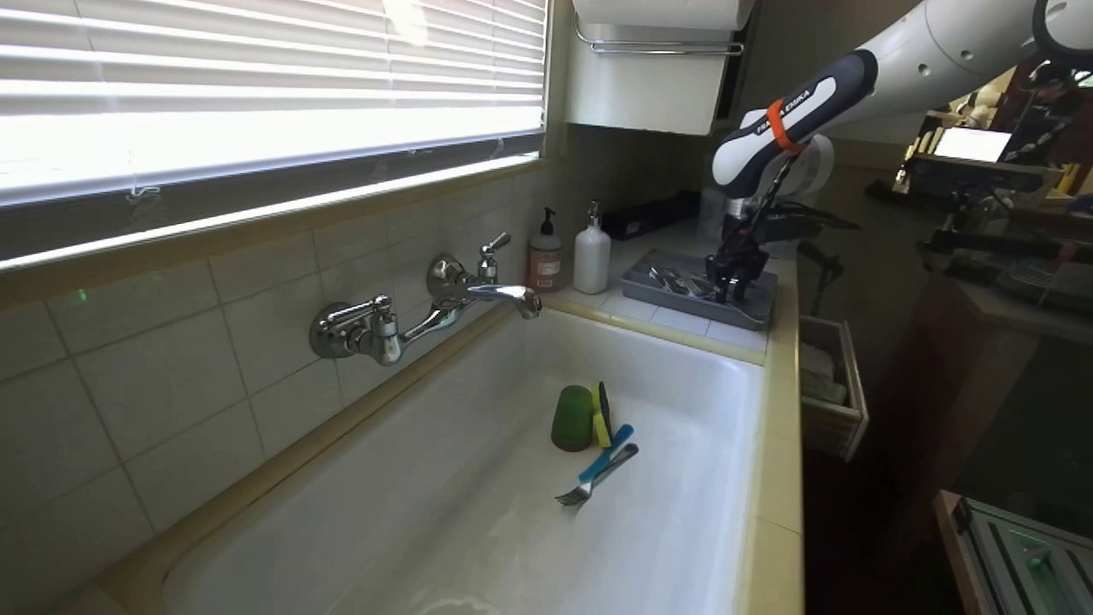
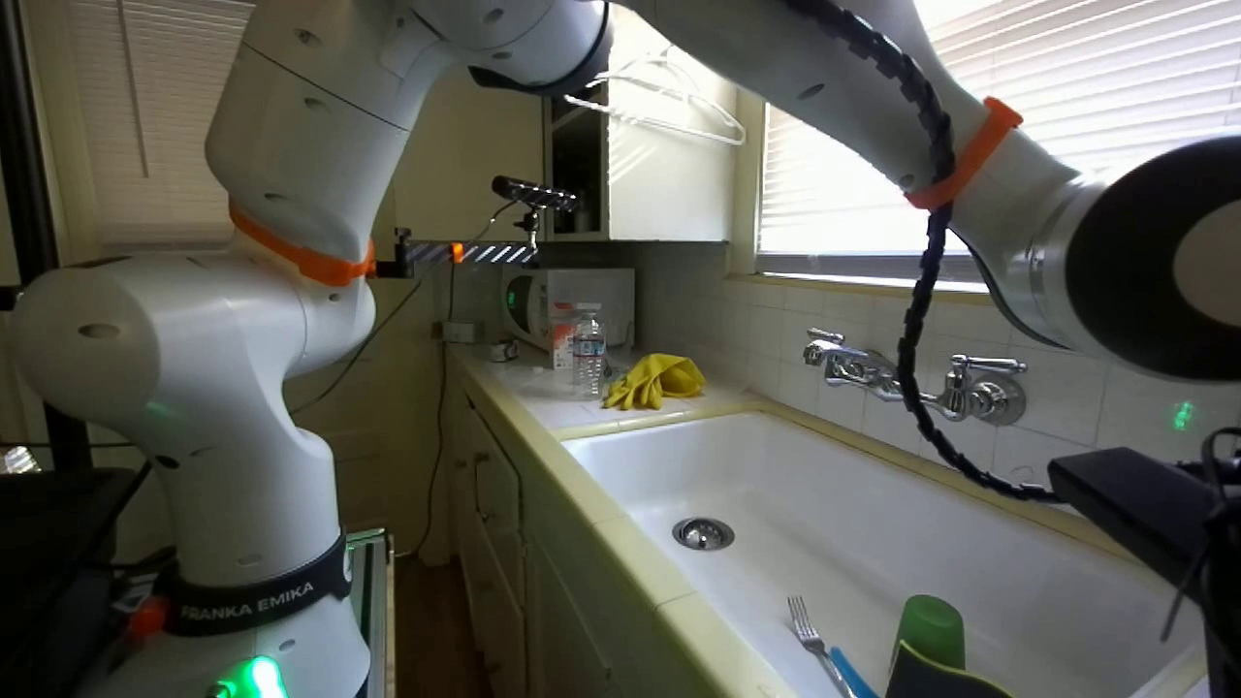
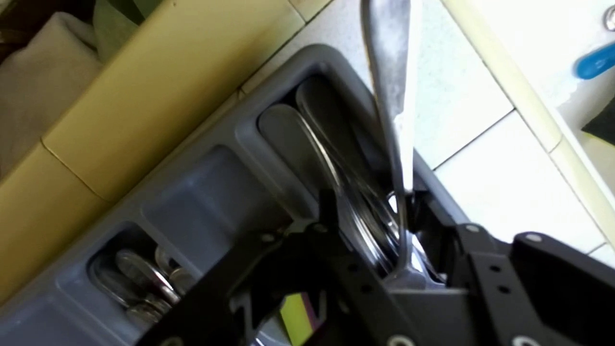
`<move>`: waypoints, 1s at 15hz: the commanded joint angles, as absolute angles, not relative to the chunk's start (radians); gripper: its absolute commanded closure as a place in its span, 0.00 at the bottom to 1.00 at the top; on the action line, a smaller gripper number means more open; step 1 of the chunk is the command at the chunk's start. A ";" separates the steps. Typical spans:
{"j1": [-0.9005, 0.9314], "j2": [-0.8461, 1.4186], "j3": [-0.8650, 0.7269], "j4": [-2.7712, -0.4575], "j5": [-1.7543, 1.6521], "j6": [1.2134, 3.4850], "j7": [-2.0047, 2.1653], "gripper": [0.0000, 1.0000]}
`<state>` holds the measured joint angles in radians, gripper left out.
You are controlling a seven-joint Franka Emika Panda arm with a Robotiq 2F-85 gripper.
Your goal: Remove one silver fork from the cutlery holder and put it in the sink.
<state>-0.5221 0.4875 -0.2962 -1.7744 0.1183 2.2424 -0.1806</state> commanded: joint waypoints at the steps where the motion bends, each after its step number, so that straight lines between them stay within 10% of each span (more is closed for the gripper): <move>1: -0.527 0.518 -0.296 -1.753 0.125 2.237 -0.161 0.22; 3: -0.526 0.519 -0.294 -1.751 0.127 2.236 -0.156 0.18; 5: -0.527 0.522 -0.293 -1.749 0.128 2.234 -0.154 0.46; 12: -0.529 0.529 -0.288 -1.738 0.133 2.234 -0.144 0.95; 15: -0.527 0.532 -0.285 -1.736 0.136 2.232 -0.141 0.82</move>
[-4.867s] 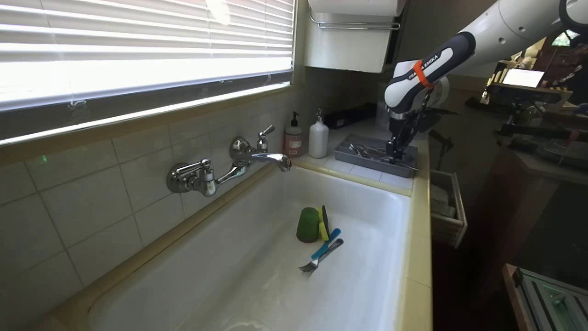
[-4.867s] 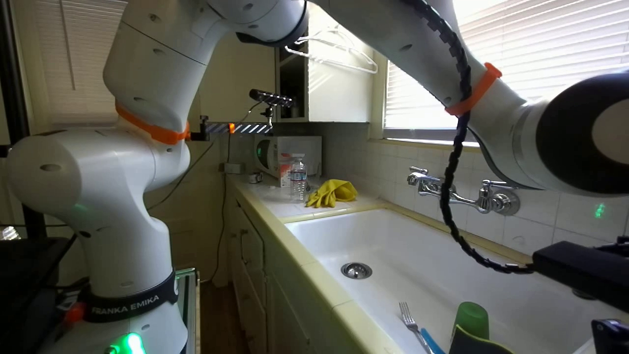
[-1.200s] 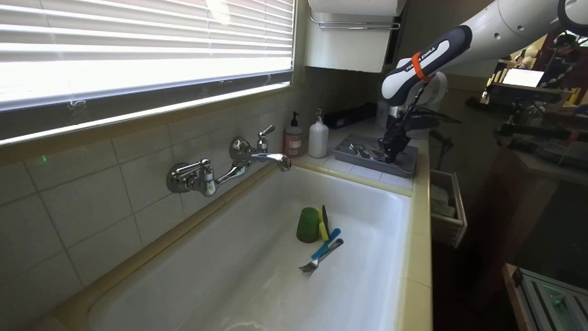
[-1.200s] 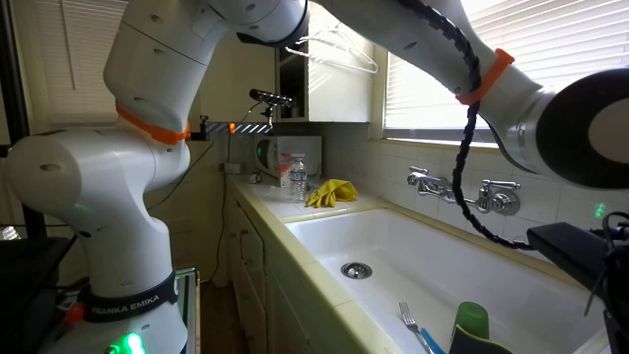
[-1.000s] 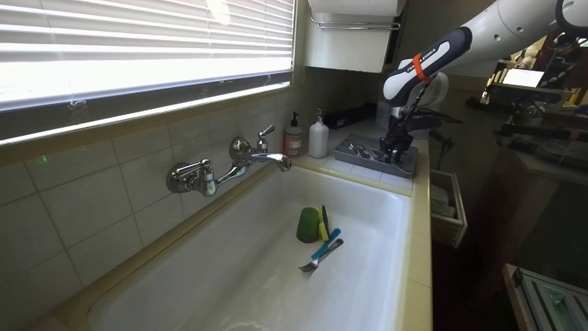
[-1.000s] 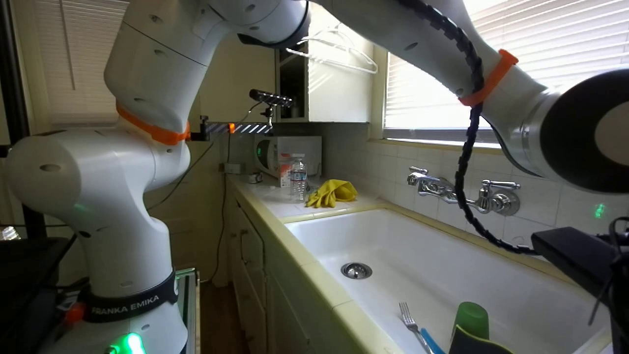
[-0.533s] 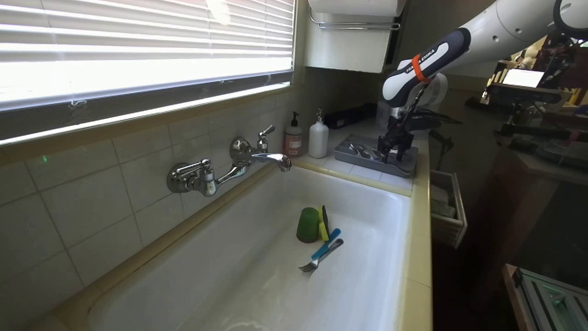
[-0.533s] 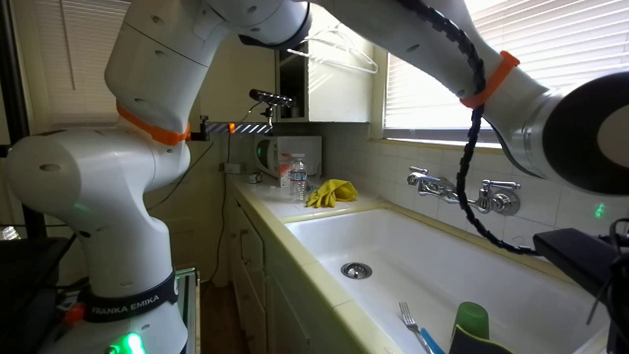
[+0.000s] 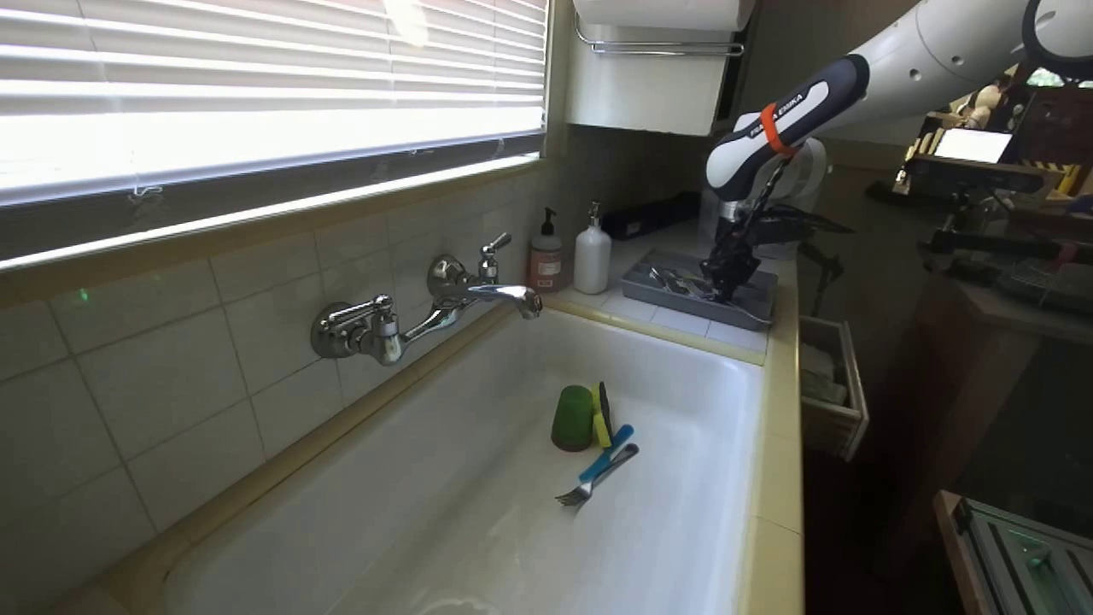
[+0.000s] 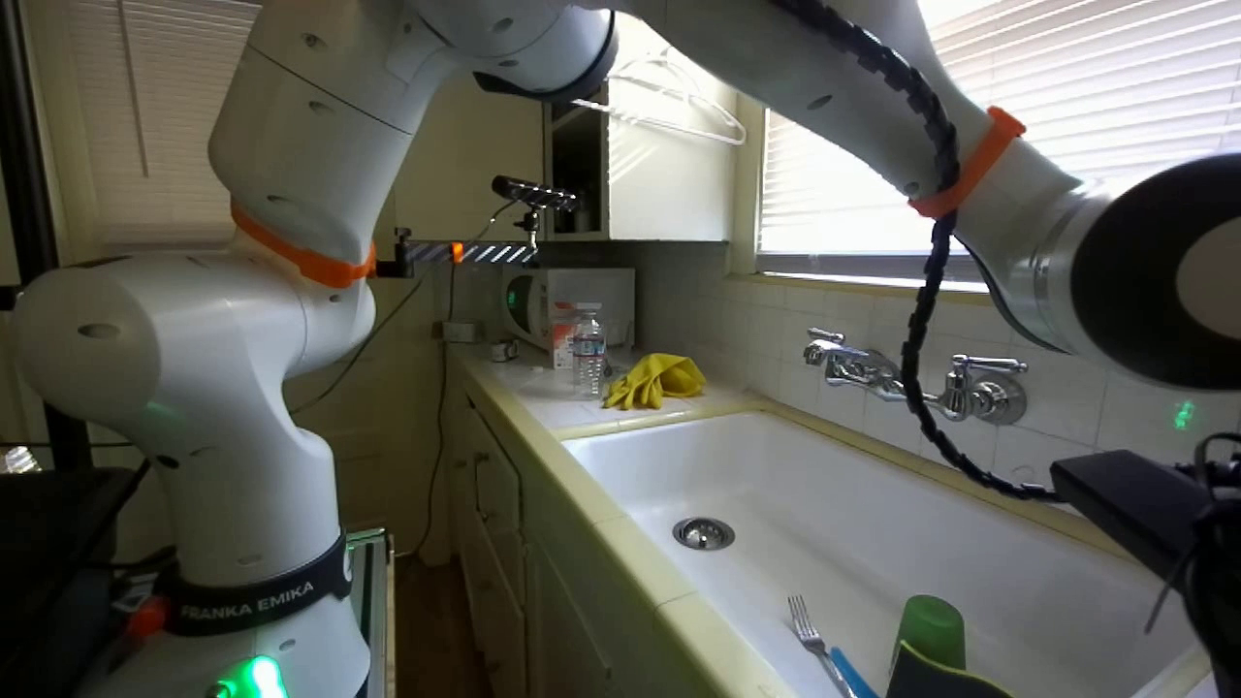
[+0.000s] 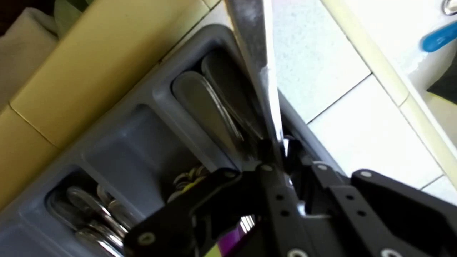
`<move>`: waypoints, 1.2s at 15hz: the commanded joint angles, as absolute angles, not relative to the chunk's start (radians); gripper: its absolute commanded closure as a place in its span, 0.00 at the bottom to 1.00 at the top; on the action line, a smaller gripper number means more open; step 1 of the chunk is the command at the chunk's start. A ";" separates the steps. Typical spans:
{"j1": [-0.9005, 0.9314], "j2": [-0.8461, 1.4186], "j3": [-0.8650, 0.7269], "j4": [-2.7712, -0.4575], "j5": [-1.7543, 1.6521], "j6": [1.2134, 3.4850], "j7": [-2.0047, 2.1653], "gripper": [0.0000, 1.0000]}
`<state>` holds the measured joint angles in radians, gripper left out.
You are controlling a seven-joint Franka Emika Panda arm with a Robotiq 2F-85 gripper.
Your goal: Remove one silver fork from the cutlery holder and put it in the sink.
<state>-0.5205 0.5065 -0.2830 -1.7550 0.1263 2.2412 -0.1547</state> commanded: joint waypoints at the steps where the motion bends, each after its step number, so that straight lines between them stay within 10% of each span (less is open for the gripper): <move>1: -0.527 0.536 -0.285 -1.735 0.136 2.233 -0.140 0.64; 2: -0.528 0.539 -0.286 -1.733 0.136 2.231 -0.139 0.60; 3: -0.530 0.542 -0.286 -1.732 0.137 2.231 -0.139 0.89; 6: -0.536 0.547 -0.288 -1.727 0.140 2.225 -0.136 0.98; 18: -0.524 0.401 -0.261 -1.787 0.177 2.226 -0.179 0.98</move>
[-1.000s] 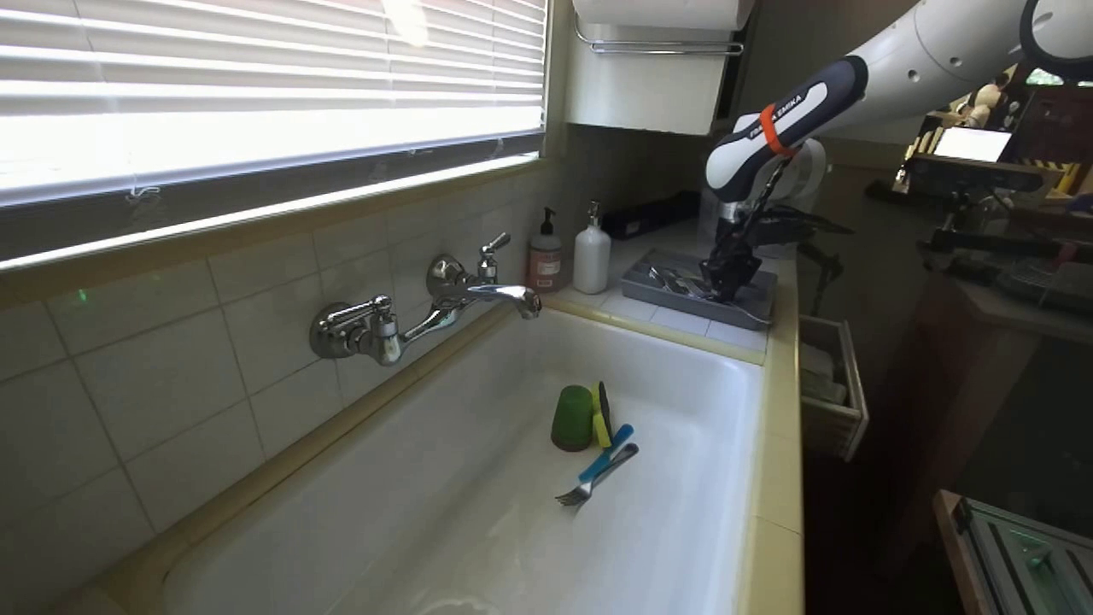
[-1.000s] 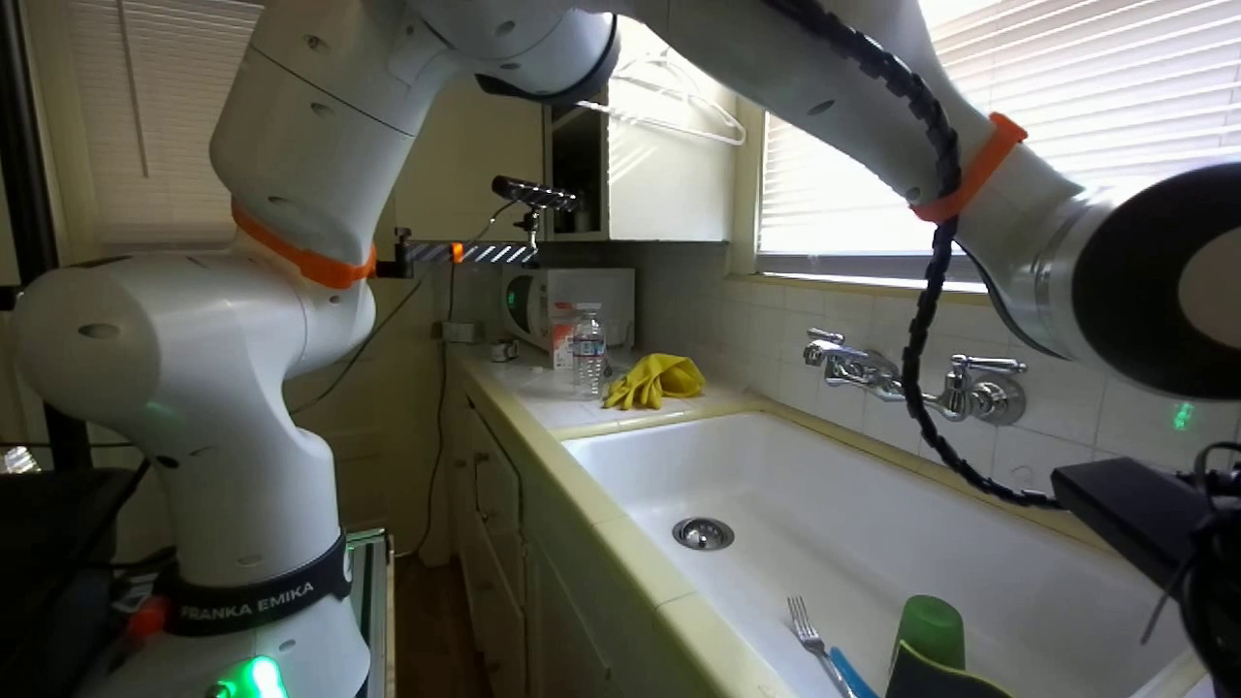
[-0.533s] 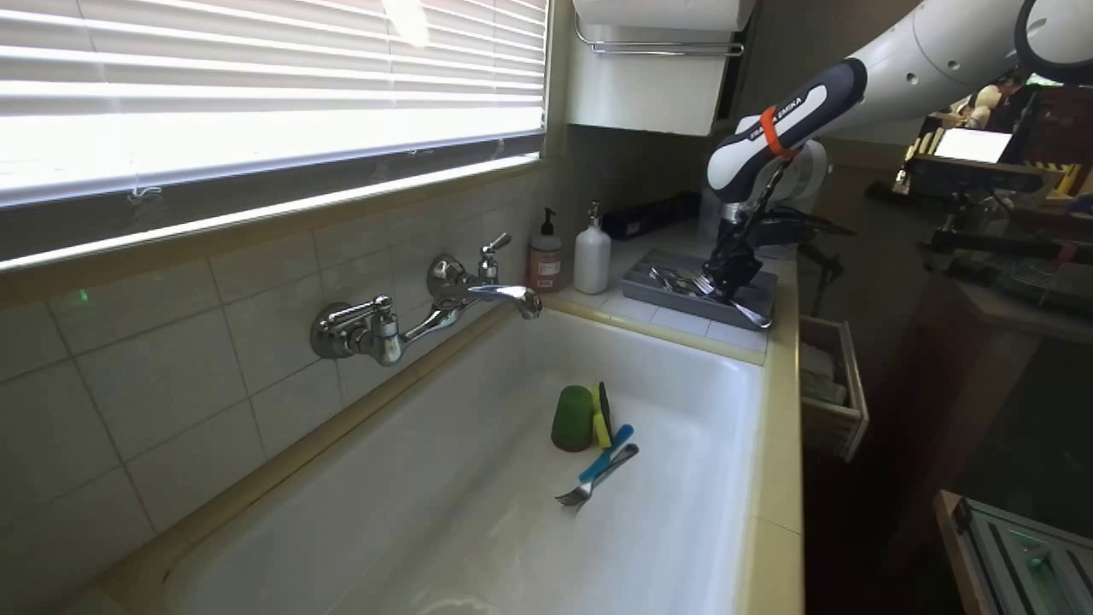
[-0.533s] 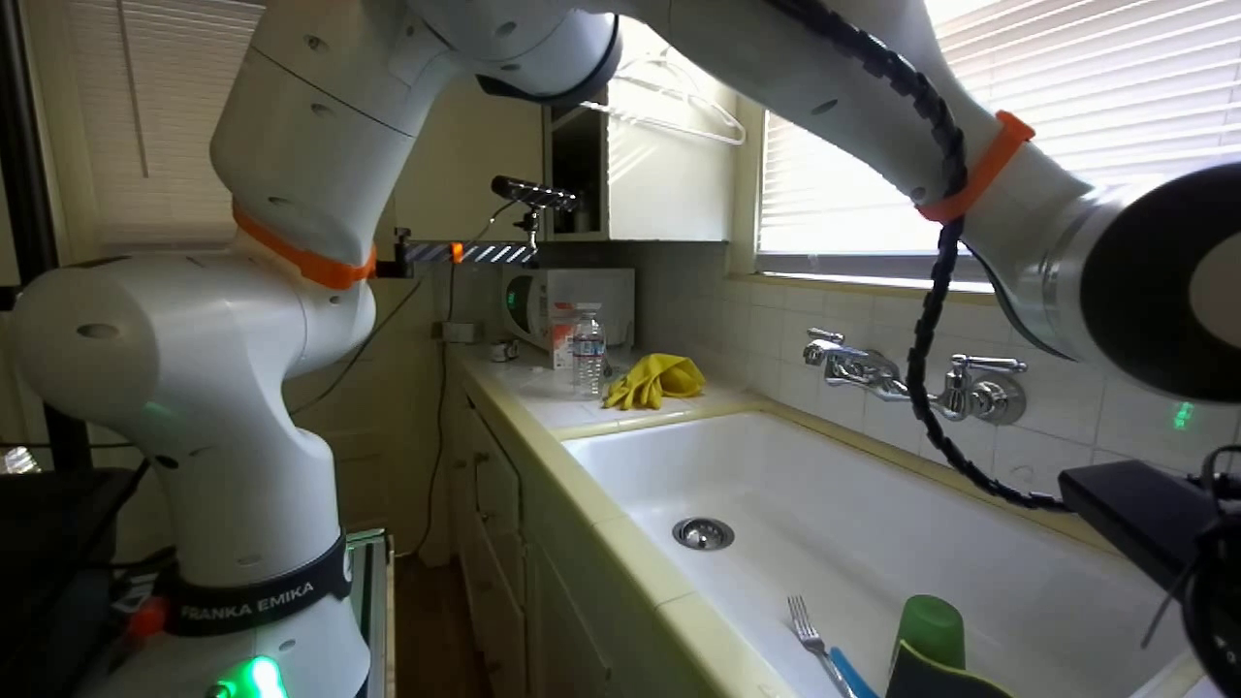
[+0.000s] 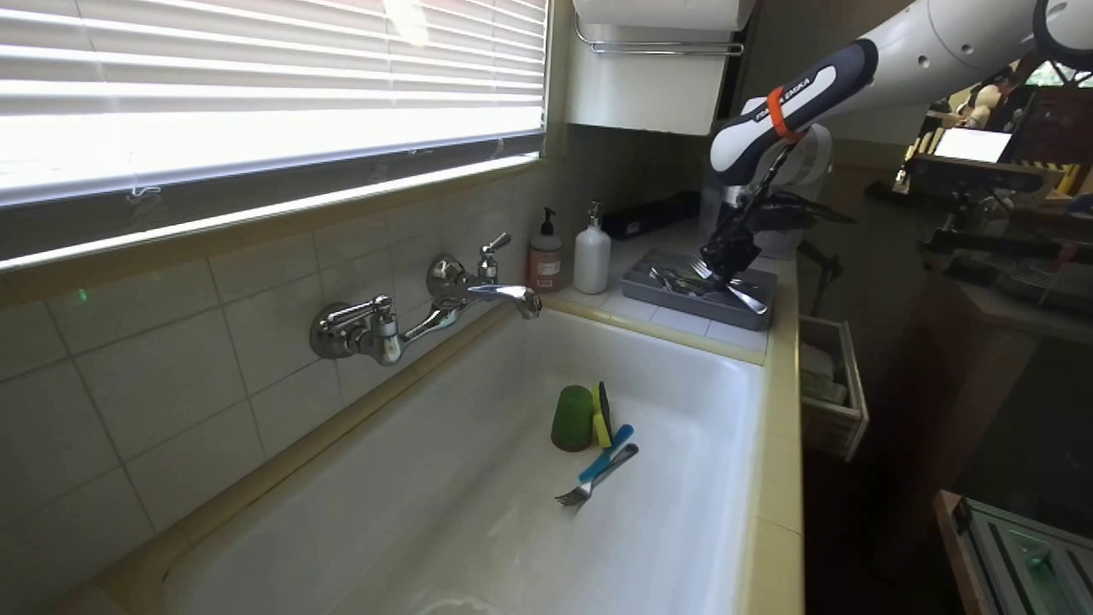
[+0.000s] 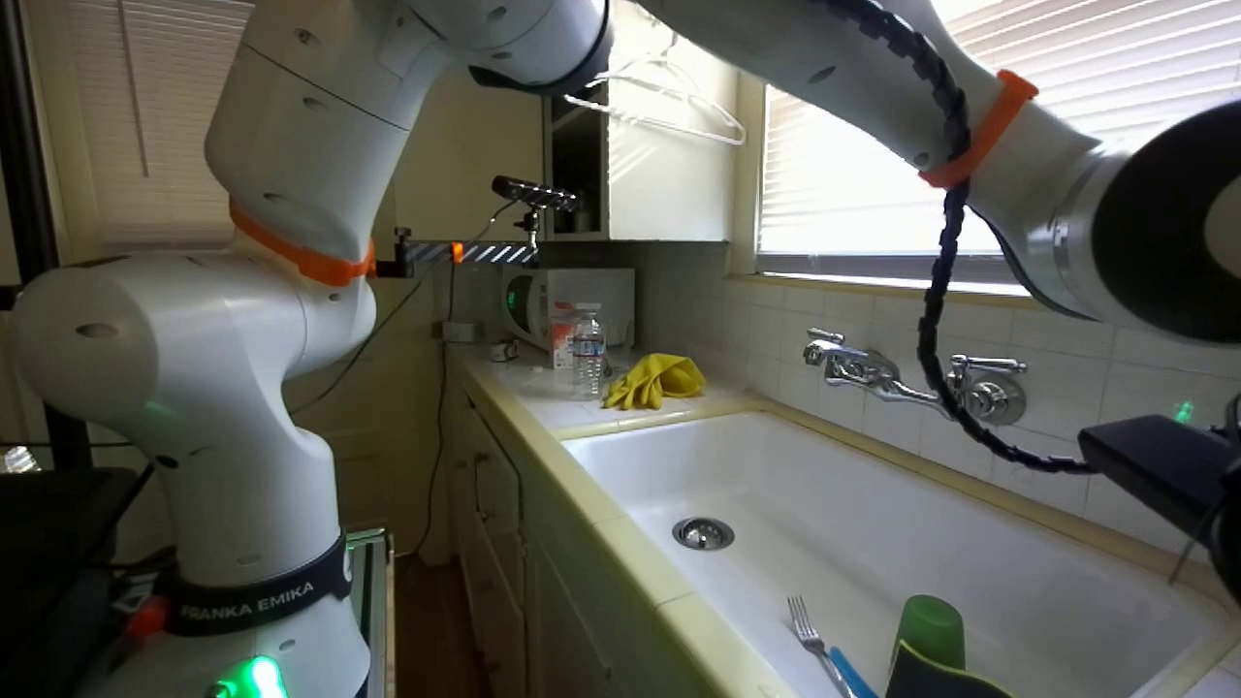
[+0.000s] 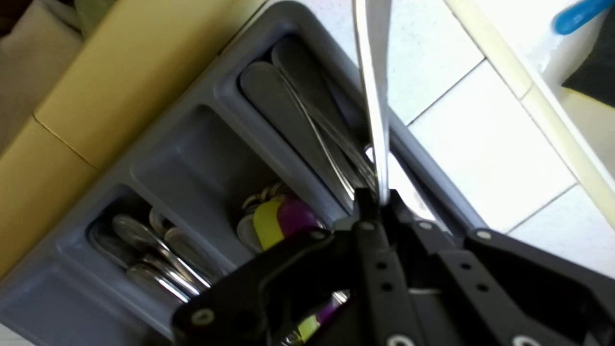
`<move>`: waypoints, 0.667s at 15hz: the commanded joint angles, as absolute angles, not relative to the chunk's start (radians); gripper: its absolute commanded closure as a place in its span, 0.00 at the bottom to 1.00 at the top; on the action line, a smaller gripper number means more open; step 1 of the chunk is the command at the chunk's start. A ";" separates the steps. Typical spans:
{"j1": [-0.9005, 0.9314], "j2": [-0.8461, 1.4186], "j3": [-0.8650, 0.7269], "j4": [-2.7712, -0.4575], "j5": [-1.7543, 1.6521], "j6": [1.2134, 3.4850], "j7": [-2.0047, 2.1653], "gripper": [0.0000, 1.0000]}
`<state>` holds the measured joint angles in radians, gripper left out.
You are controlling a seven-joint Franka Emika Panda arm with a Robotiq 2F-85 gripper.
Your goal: Remove one silver fork from the cutlery holder and put it in the sink.
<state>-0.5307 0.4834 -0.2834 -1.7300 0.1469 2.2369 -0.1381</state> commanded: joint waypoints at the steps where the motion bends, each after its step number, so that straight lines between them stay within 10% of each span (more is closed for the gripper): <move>1: -0.519 0.379 -0.251 -1.799 0.181 2.231 -0.197 0.98; 10: -0.420 0.310 -0.155 -1.870 0.216 2.217 -0.358 0.98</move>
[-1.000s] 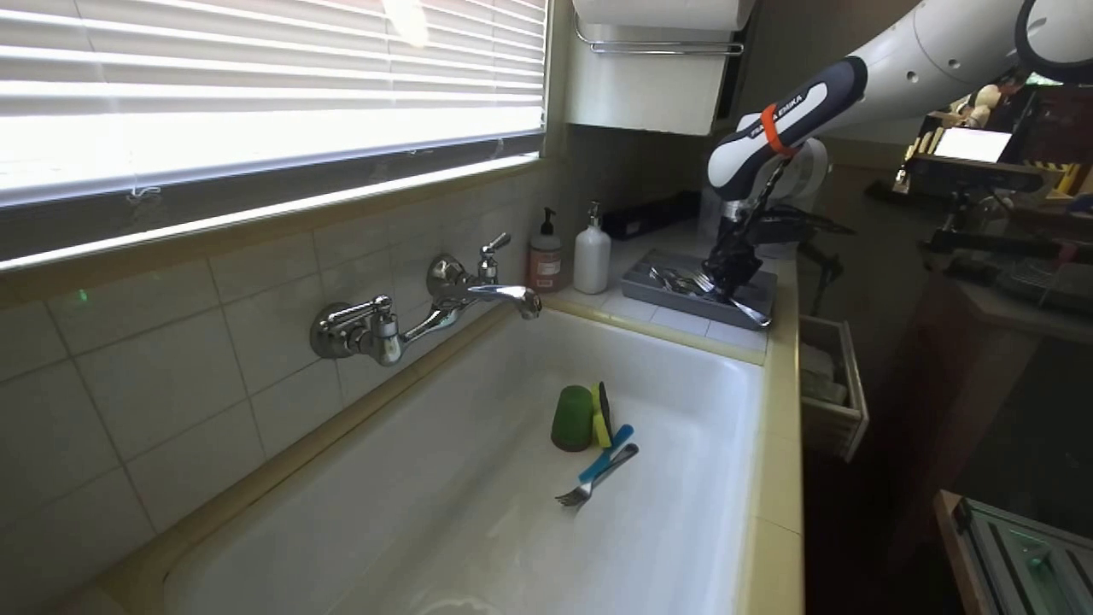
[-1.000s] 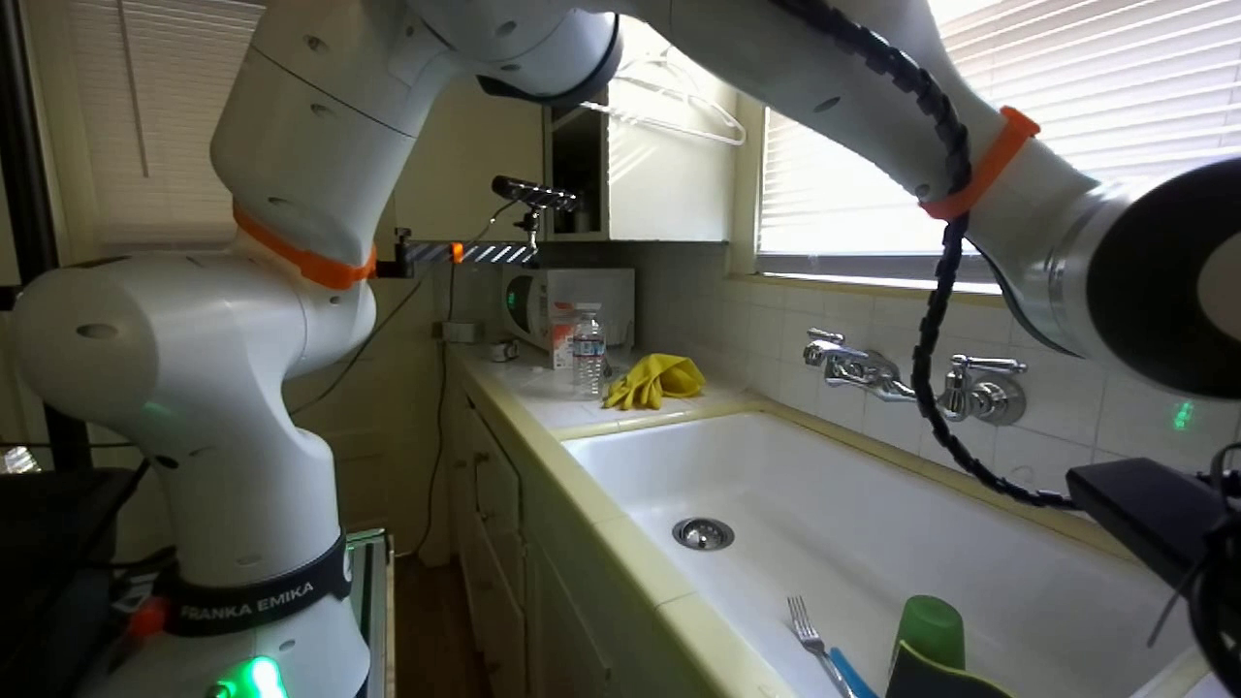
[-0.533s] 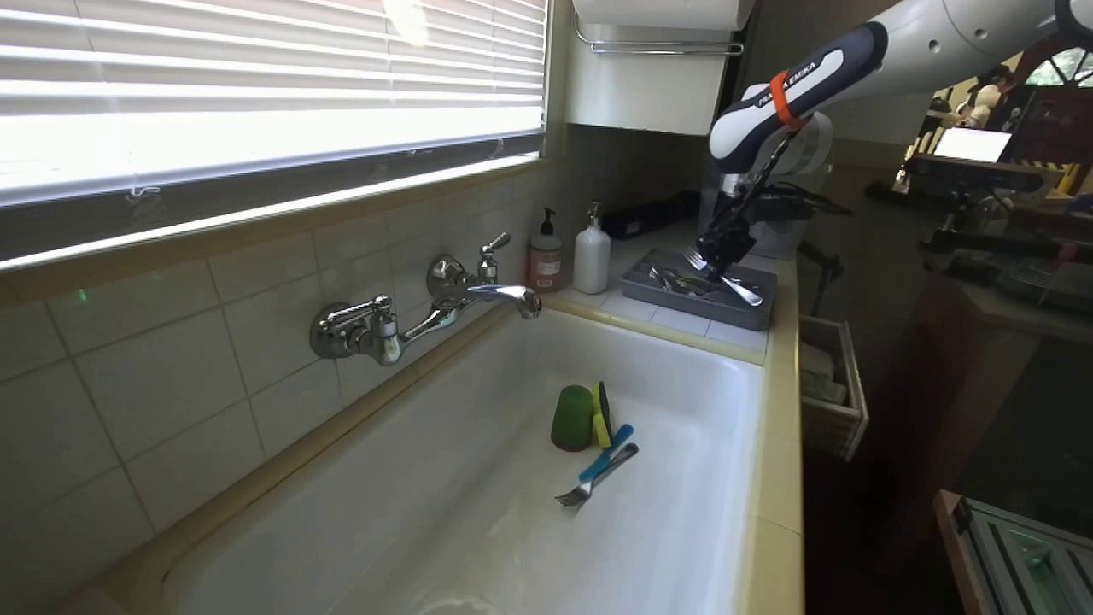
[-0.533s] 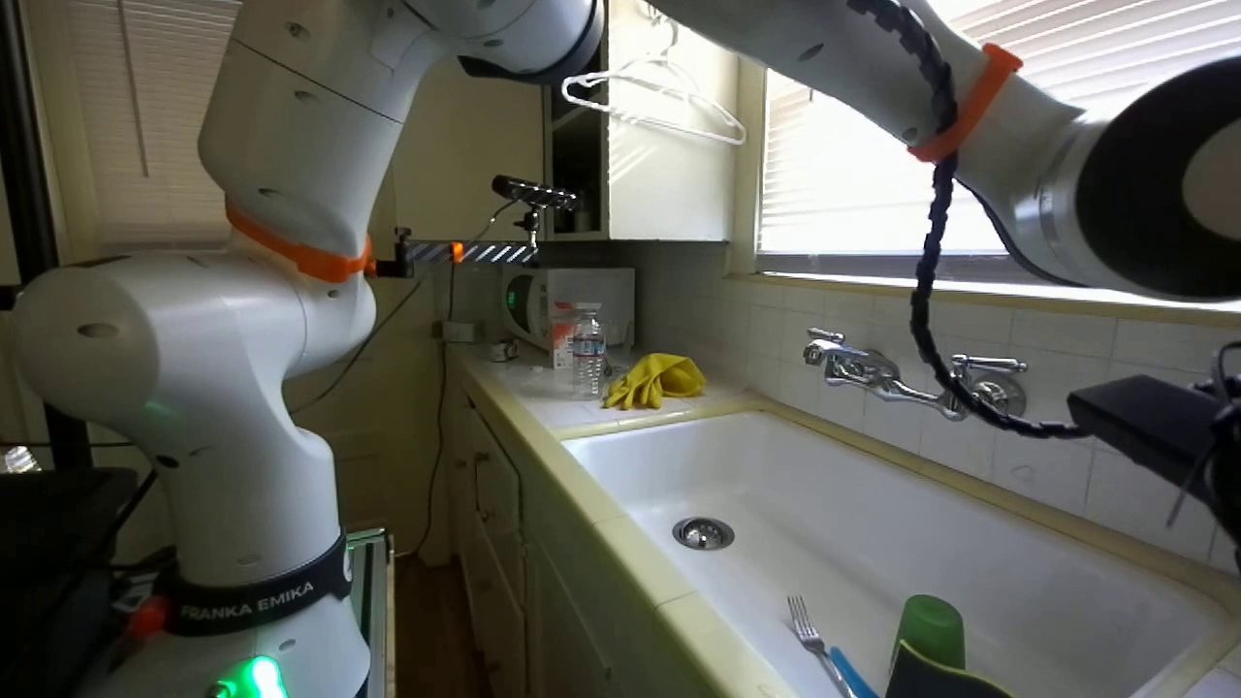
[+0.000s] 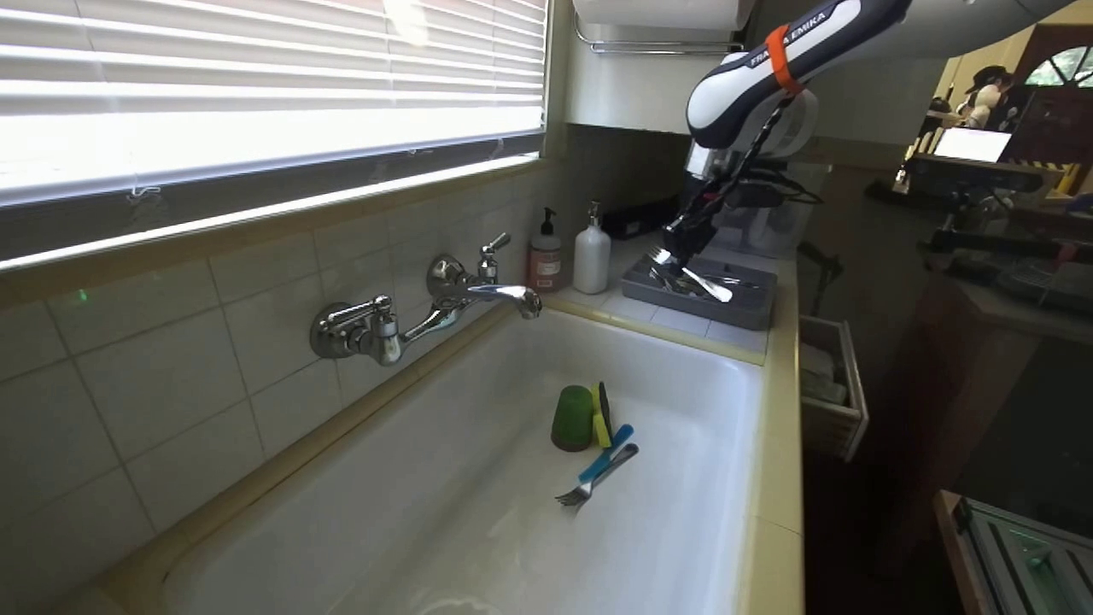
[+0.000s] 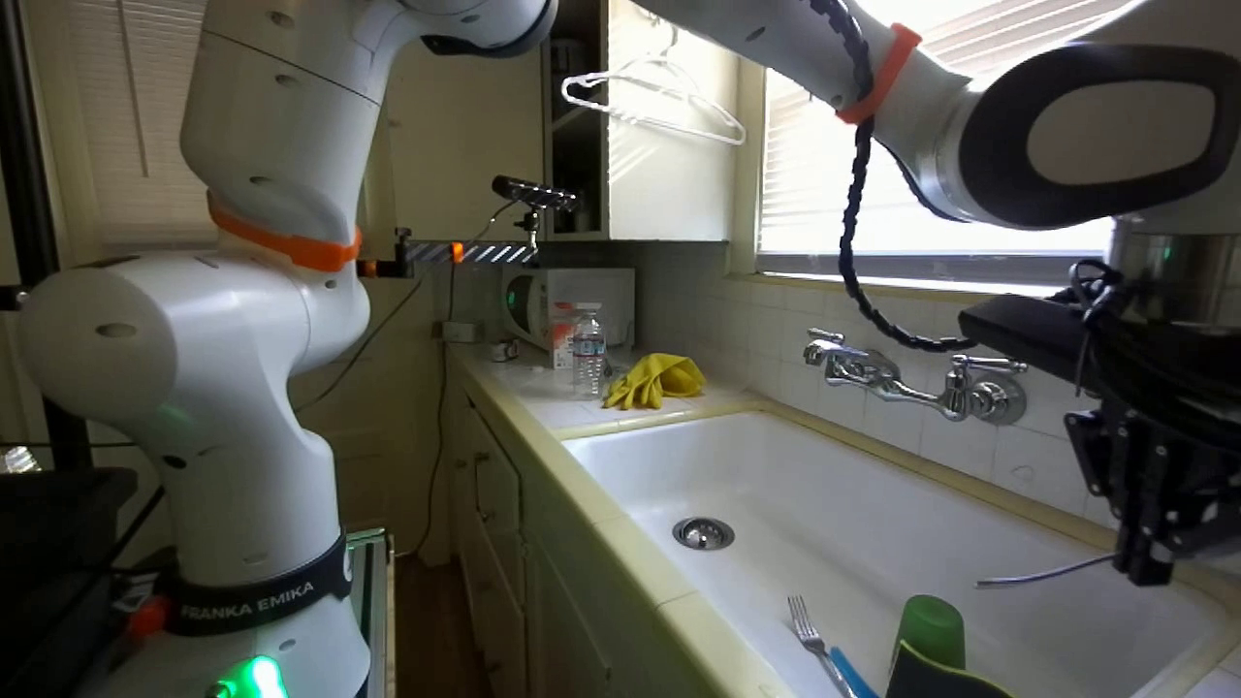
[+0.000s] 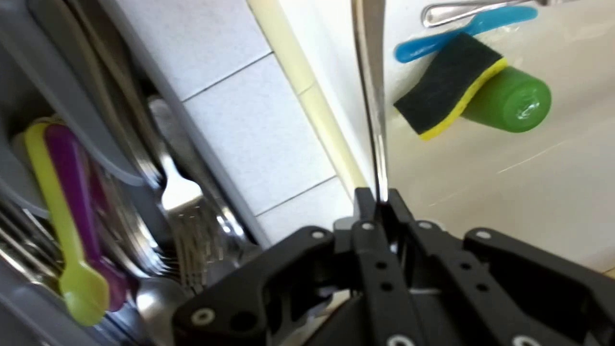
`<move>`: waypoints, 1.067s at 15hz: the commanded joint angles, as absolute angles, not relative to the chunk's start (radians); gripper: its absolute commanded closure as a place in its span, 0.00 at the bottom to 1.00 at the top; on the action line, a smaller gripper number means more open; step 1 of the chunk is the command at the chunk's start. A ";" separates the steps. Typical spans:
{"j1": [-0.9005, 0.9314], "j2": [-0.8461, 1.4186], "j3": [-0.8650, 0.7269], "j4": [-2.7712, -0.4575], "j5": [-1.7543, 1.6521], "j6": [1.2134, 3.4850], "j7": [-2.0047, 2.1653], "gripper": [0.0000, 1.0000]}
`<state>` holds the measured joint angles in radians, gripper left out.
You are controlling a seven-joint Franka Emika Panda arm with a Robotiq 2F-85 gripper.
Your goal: Remove one silver fork from the cutlery holder and put it in the sink.
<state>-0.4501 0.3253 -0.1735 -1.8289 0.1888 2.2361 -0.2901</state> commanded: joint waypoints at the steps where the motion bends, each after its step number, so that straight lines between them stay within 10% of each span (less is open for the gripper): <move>1: -0.404 0.319 -0.148 -1.869 0.202 2.210 -0.364 0.98; 16: -0.350 0.438 -0.090 -1.810 0.211 2.223 -0.429 0.98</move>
<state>-0.3375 0.4212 -0.0977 -1.8378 0.1894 2.2385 -0.4070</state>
